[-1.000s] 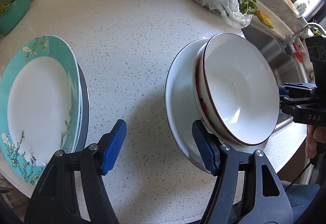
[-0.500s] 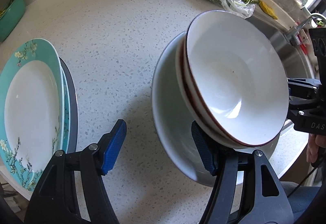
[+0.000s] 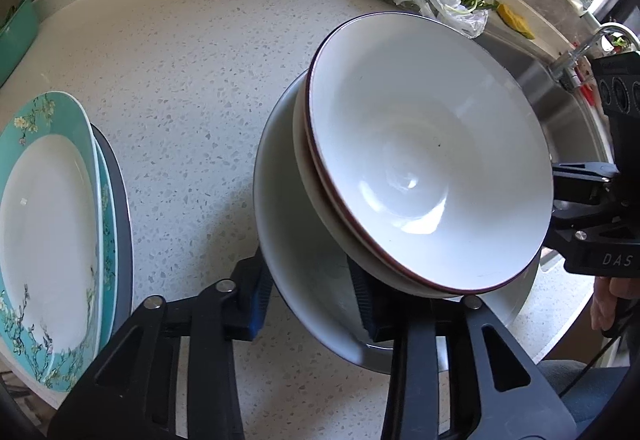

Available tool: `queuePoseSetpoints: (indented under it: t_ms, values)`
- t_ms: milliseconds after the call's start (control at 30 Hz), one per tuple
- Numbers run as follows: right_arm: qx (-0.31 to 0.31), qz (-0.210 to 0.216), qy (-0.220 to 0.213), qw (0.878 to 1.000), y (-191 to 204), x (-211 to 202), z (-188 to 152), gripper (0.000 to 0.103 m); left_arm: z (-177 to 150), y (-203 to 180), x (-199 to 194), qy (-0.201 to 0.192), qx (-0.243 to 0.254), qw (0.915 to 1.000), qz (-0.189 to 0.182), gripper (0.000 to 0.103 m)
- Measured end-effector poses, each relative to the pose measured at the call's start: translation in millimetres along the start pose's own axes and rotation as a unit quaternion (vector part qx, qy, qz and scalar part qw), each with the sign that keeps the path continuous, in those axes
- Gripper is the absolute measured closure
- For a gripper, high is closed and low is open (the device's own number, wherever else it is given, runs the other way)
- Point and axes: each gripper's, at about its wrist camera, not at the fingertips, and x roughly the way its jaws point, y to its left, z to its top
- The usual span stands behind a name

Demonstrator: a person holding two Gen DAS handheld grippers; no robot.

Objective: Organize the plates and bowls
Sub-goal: 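Lift the nested bowl stack with both grippers toward the teal plates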

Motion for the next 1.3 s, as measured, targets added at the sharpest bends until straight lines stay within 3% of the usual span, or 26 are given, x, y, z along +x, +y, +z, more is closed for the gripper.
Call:
queuePoseSetpoints:
  t_ms: [400,1033,1300]
  values:
    - [0.014,0.015,-0.019,1.0,-5.8,-1.2,-4.7,0.07,-1.7,1.9,-0.2,-0.01,0.004,0.9999,-0.013,0.083]
    - [0.008,-0.009,-0.037,0.999,-0.8,-8.0,-12.5,0.073,-7.7,3.1,-5.7,-0.024,0.002,0.9996,-0.017,0.085]
    - [-0.003,-0.015,-0.044,0.999,11.4,-16.1,-10.3,0.073,-9.6,5.4,-25.2,-0.04,-0.002,0.999,-0.019,0.085]
